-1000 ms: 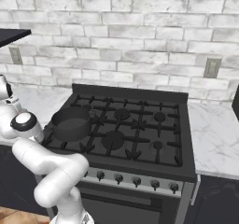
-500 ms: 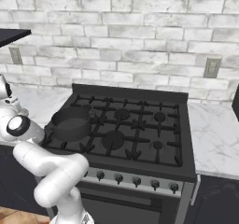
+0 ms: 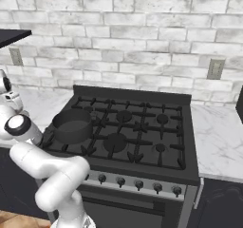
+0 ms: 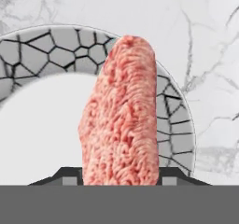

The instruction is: Retrieve the frozen meat and place it in the pot on a burner. Then turn the burner on.

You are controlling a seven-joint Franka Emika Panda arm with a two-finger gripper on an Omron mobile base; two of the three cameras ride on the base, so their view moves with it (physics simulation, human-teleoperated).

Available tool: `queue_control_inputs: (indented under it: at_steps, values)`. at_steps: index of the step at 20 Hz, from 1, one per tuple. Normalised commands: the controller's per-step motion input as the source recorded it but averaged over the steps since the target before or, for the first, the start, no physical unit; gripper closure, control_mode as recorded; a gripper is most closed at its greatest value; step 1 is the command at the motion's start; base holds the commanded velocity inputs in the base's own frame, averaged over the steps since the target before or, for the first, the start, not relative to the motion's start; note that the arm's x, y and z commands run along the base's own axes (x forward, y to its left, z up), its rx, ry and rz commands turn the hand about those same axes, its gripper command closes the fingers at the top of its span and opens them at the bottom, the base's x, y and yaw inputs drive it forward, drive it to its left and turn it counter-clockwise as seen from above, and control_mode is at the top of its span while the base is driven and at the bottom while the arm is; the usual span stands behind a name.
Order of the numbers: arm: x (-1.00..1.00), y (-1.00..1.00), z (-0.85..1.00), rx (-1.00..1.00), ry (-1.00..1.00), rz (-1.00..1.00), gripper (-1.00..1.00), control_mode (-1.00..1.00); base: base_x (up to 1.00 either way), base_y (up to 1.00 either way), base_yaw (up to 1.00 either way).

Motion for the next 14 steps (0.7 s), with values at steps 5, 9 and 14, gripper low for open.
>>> queue_control_inputs:
  at_steps: [5,9,14]
  values:
    - [-0.47,-0.61,0.03,0.0,-0.41,-0.07,1.0,-1.0,0.0,0.0,0.0]
    - [-0.44,-0.86,0.44,0.0,-0.46,-0.02,1.0,-1.0,0.0,0.0,0.0]
    - [-0.41,-1.0,0.41,0.02,-0.34,-0.03,1.0,-1.0,0.0,0.0,0.0]
